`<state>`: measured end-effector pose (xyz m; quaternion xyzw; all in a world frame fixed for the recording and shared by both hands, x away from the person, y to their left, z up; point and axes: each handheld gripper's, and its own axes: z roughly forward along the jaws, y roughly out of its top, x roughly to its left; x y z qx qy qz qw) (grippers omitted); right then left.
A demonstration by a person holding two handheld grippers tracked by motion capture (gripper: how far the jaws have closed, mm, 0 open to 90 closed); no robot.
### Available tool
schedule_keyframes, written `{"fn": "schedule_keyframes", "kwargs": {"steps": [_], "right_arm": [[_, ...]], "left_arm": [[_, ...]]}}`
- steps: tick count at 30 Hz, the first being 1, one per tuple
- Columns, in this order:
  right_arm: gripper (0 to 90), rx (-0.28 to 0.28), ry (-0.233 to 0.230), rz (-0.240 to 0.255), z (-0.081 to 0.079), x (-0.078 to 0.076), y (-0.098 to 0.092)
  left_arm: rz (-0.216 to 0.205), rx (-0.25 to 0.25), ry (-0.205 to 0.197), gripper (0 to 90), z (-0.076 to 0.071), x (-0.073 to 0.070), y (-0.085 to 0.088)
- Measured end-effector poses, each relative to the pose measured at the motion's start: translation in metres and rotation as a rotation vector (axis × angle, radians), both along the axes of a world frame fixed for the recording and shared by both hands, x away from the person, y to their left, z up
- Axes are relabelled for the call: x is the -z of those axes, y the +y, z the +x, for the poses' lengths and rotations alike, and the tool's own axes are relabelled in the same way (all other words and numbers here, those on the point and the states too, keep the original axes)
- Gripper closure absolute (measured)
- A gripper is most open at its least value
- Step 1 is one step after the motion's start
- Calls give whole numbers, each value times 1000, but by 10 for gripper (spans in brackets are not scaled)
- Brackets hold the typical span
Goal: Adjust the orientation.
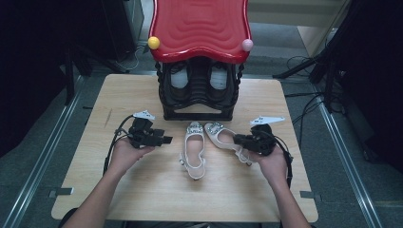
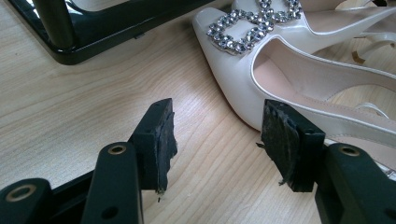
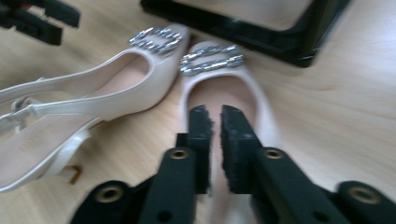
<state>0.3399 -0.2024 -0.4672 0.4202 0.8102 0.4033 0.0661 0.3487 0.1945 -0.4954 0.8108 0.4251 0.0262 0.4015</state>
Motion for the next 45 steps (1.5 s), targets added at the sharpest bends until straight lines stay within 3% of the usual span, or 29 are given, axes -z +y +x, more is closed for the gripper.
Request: {"fn": "schedule_keyframes", "kwargs": {"steps": [2, 5, 12, 16, 22, 24, 27, 34, 42, 45], "right_arm": [[900, 24, -16, -8, 2, -3, -10], [900, 61, -11, -26, 7, -1, -24], [900, 124, 43, -65, 23, 17, -43], [900, 89, 93, -103, 30, 30, -39], [900, 32, 99, -108, 31, 34, -31], [900, -4, 121, -93, 30, 36, -26], [900, -7, 96, -133, 26, 35, -19], [900, -16, 145, -56, 25, 39, -24], [900, -43, 157, -44, 22, 39, -20], [900, -24, 131, -66, 23, 40, -17]], "left_arm": [[0, 0, 0, 445, 0, 0, 0], [3, -1, -1, 445, -1, 0, -1], [8, 7, 4, 445, 0, 1, -2], [9, 7, 5, 445, 0, 1, -2], [6, 6, 7, 445, 0, 1, -2], [6, 7, 7, 445, 0, 1, -2], [7, 8, 4, 444, -1, 1, -3], [16, 14, 7, 445, -1, 2, -6], [14, 14, 9, 445, -1, 2, -6], [15, 14, 9, 445, -2, 2, -6]]}}
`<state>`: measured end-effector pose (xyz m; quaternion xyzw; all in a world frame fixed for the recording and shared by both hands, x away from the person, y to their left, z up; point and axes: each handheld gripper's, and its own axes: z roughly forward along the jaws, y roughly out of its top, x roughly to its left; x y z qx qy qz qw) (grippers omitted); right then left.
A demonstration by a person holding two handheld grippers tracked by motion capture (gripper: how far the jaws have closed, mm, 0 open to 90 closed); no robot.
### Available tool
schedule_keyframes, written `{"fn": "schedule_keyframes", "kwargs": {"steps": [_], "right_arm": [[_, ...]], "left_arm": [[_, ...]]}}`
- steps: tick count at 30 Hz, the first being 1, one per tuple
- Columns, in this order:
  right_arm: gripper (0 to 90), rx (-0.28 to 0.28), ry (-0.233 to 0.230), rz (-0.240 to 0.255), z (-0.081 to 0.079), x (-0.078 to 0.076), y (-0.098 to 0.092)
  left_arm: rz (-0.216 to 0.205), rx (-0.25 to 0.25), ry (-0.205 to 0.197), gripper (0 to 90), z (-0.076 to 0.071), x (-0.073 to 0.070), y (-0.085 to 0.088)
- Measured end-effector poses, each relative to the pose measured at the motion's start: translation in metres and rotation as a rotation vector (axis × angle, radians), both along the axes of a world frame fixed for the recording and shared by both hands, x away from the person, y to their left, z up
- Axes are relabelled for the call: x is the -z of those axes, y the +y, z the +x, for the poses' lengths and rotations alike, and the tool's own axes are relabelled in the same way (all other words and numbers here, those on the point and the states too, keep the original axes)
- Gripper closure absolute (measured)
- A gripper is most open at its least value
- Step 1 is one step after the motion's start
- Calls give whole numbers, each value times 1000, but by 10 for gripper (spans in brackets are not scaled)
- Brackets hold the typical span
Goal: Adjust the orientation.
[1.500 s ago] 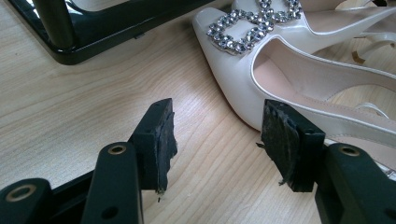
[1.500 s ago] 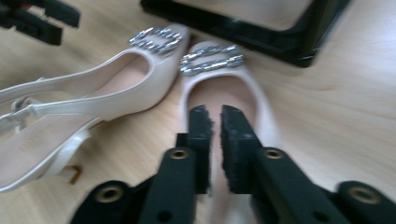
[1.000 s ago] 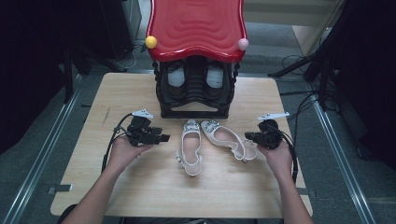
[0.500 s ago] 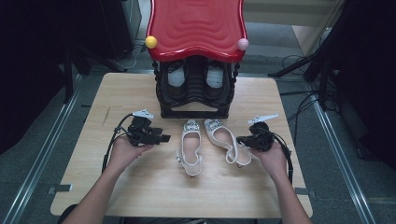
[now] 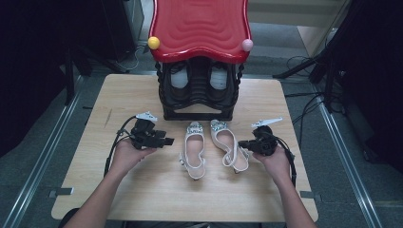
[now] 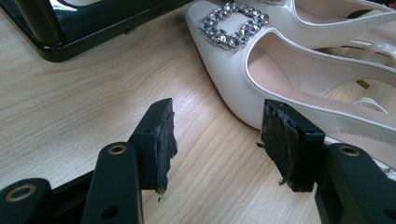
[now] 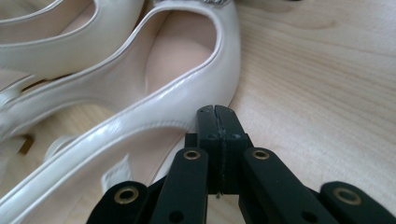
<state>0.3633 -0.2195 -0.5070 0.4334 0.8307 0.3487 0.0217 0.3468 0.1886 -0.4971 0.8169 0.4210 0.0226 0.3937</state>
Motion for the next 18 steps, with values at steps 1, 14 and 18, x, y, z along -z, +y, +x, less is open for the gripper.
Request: {"fn": "schedule_keyframes", "kwargs": {"steps": [1, 14, 18], "right_arm": [[900, 12, -8, -12, 2, 0, 2], [900, -20, -4, -9, 11, 3, 16], [900, -49, 4, -1, 12, 3, 23]], "left_arm": [[1, 0, 0, 445, 0, 0, 0], [-17, -25, 3, 445, -7, 1, 8], [-17, -29, 9, 445, -10, 3, 8]]}}
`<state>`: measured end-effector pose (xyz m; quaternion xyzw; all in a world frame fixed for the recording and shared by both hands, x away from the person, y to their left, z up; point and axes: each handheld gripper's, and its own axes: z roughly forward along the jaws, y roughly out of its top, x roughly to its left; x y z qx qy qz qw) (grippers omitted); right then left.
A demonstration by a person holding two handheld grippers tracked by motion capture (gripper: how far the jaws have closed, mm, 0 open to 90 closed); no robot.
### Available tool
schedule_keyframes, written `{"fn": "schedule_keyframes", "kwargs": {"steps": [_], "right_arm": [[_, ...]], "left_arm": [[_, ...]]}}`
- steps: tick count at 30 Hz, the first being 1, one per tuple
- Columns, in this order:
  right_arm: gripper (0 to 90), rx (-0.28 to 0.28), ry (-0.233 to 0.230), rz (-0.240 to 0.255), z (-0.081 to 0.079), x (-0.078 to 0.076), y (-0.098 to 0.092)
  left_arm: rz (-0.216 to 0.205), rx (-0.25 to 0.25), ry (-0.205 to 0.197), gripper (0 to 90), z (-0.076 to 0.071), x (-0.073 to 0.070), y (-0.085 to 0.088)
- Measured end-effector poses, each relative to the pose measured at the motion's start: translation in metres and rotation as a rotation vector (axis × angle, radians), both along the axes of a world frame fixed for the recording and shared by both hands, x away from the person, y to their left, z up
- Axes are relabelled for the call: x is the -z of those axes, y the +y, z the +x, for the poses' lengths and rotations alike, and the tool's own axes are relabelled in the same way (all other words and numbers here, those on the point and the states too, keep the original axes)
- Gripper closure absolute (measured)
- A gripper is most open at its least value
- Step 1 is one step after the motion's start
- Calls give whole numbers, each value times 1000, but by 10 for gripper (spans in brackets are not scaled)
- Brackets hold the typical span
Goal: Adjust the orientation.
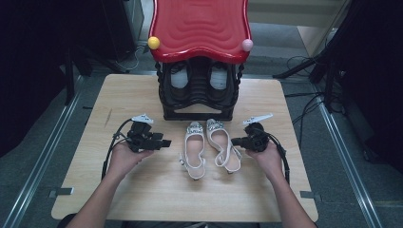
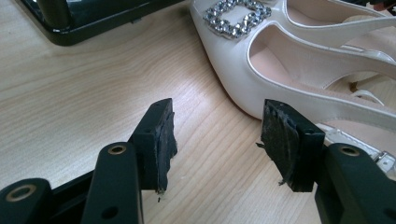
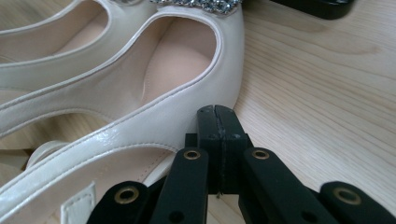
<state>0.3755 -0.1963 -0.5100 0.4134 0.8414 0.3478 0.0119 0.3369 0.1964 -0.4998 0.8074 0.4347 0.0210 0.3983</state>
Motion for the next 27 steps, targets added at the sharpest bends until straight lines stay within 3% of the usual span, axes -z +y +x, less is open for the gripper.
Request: {"fn": "schedule_keyframes", "kwargs": {"steps": [4, 7, 10, 13, 19, 23, 27], "right_arm": [[900, -29, -2, 3, 2, 1, 7], [900, 1, -18, -1, 6, 1, 11], [900, 22, -30, 9, 12, 2, 14], [900, 22, -22, -2, 15, 3, 18], [900, 5, -23, -10, 16, 2, 21], [900, -4, -15, -9, 15, 2, 22], [900, -16, -14, -11, 15, 2, 23]], "left_arm": [[-2, -3, 2, 448, -3, 2, -2], [-2, -2, 16, 499, -5, 3, -8], [-30, 11, 24, 685, -8, 5, -16], [-22, 30, 39, 774, -9, 10, -29], [5, 50, 55, 794, -11, 19, -48], [-7, 51, 46, 806, -13, 21, -54], [-43, 52, 68, 821, -14, 24, -53]]}}
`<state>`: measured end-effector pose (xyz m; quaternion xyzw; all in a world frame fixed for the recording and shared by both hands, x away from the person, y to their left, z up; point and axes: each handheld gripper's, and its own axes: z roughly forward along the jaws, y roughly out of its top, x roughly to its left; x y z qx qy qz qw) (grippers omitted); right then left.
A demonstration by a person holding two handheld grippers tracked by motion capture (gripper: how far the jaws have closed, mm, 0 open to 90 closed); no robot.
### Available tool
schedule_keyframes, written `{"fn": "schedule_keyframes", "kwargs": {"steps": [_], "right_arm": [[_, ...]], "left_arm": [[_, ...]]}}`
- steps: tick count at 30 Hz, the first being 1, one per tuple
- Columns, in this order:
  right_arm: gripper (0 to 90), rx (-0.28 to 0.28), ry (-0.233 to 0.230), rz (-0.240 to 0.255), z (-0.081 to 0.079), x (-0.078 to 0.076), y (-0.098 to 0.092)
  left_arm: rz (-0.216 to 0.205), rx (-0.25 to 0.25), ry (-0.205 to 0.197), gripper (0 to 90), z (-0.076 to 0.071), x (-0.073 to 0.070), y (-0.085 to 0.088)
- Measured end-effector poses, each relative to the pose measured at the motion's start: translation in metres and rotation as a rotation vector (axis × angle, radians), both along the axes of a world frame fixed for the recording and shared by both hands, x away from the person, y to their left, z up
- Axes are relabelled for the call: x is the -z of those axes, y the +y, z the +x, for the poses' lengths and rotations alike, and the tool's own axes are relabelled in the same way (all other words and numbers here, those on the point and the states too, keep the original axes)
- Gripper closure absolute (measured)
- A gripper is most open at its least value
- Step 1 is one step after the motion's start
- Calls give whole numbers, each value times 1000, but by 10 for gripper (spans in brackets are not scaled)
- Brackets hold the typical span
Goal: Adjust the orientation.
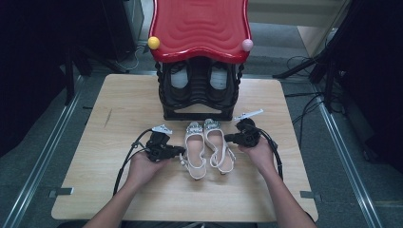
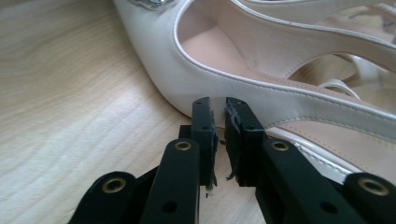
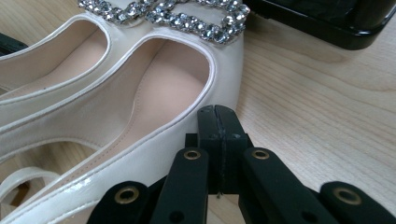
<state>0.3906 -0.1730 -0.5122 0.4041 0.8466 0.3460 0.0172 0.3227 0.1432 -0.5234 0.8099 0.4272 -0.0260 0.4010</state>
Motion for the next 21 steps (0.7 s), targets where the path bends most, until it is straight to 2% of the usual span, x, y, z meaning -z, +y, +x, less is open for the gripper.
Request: {"fn": "schedule_keyframes", "kwargs": {"steps": [5, 7, 11, 13, 15, 21], "right_arm": [[900, -9, 5, 4, 0, 0, 3], [900, -4, 6, -1, 0, 0, 4], [900, -7, 9, 3, 1, 0, 5], [900, -2, 17, 10, 2, 1, 4], [900, 3, 24, 20, 2, 1, 4], [900, 26, 28, 24, 3, 0, 1]], "left_arm": [[-13, 32, 10, 822, -4, 1, -6], [-20, 26, 6, 826, -7, 1, -9], [-91, 33, 19, 830, -9, -3, -9], [-74, 37, -4, 830, -10, -4, -11], [-81, 34, 9, 822, -10, -4, -10], [-58, 27, -17, 779, -9, -12, 0]]}}
